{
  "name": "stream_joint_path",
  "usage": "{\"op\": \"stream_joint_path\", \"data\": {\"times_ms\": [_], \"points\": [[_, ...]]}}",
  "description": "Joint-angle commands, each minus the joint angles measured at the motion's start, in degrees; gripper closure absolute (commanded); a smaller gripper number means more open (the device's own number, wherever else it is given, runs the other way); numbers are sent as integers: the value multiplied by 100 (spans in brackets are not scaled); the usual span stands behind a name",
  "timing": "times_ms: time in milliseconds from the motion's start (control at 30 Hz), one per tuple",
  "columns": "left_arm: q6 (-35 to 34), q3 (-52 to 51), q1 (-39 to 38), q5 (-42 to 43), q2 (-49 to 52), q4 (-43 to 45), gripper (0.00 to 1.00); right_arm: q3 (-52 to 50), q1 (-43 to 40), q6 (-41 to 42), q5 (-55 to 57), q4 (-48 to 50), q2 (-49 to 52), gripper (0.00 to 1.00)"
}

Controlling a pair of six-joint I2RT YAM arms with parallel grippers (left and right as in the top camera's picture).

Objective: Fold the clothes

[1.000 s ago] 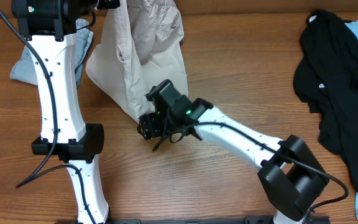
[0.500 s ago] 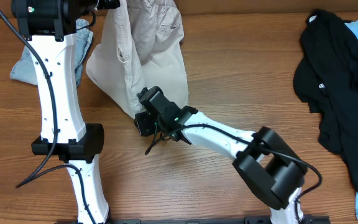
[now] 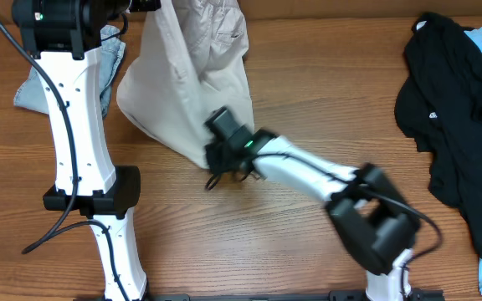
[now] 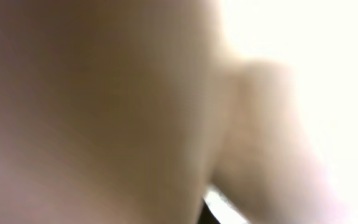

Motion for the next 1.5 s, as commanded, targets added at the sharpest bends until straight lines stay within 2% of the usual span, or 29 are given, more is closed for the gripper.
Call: {"op": "stream_joint_path", "data": {"times_ms": [0,200,300,500,633,833,1033,1233,1333,1467], "points": [[-129,487,103,-4,-483,293,96,409,-756,-149,13,-837,-1060,96],[-151,494,149,-297,-1040,188,96,1475,-2413,-955,-597,-3032,-2385,96],[-146,494,151,-549,-1237,-11,96,2205,-3261,-1403,-909,-3786,-2778,96],[-138,494,151,-1139,-1558,-1034,96,4105,-4706,-2138,-1272,-5012,-3069,96],[-138,494,149,-1261,-1875,-1591,96,5171,-5088,-2435,-1268,-5707,-3069,96],[-120,494,149,-1263,-2511,-1836,96,6236,-5241,-2704,-1185,-6492,-3080,96],[-101,490,149,-1268,-2846,-1904,96,6476,-5241,-2771,-907,-6631,-3042,96],[-28,271,149,-1440,-2361,-1821,96,6476,-5241,-2920,-885,-6295,-2518,96],[101,208,140,-1440,-1945,-1491,96,6476,-5241,-3014,-887,-5936,-2052,96],[118,201,138,-1421,-1377,-535,96,6478,-5241,-3027,-885,-5025,-1397,96]]}}
